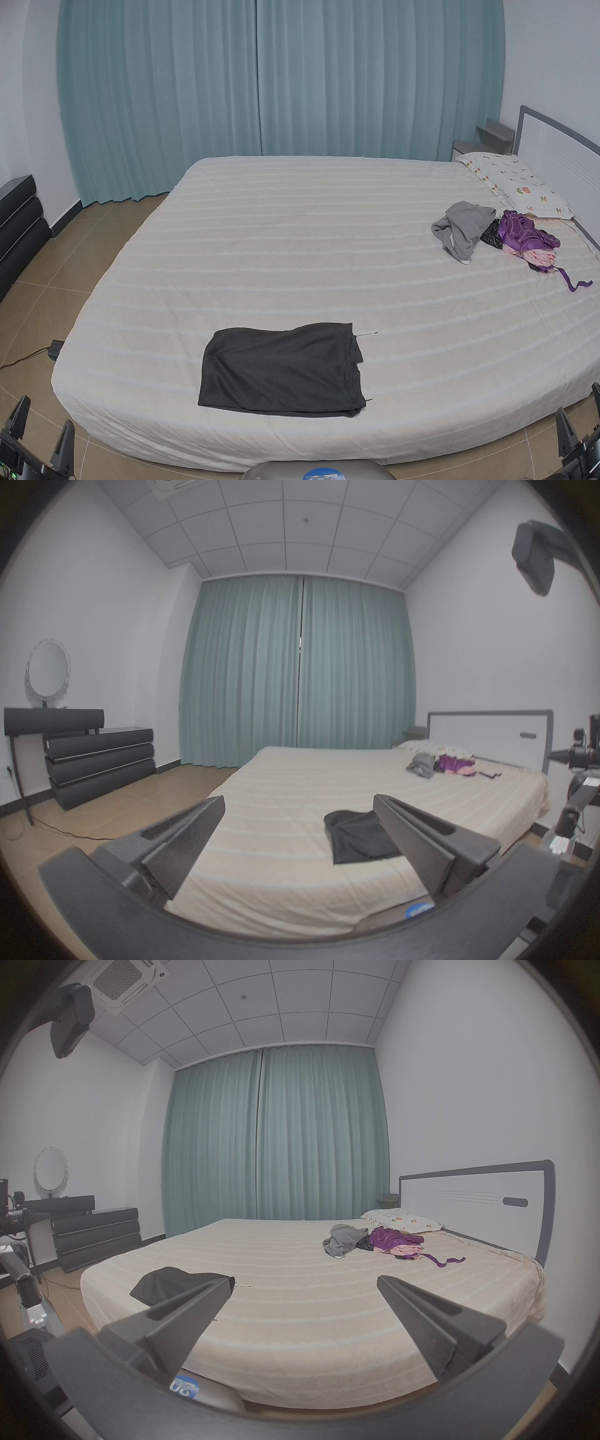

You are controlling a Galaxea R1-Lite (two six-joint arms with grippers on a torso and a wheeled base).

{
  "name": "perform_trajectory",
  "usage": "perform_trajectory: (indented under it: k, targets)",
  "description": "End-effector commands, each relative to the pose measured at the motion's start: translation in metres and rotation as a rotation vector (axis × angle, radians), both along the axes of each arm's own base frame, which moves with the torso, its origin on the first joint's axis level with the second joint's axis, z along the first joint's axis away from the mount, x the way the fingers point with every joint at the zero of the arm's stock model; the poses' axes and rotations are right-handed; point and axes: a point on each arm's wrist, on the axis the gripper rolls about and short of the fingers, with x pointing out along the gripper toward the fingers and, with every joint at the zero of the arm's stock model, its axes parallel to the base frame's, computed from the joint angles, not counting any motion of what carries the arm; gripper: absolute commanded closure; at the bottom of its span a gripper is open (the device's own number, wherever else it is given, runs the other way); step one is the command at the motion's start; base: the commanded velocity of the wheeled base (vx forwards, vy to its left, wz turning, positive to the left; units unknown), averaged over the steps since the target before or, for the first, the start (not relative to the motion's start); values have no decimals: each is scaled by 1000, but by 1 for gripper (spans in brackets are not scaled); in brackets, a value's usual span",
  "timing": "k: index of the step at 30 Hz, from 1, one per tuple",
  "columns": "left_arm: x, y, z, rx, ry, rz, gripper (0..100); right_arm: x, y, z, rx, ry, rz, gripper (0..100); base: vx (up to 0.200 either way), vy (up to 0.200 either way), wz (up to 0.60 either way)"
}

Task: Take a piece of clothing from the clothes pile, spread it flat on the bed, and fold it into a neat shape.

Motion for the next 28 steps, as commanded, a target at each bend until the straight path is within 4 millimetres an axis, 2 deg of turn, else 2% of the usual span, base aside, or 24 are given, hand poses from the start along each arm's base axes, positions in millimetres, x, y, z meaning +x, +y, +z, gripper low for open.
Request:
perform_trajectory:
  k: [1, 28]
  targets:
    - [1, 0, -7, 24, 35, 10, 0, 0, 0, -3, -5, -1, -1, 0, 0, 0, 0]
    - [1, 0, -8, 39, 39, 15, 0, 0, 0, -3, -8, -4, 1, 0, 0, 0, 0]
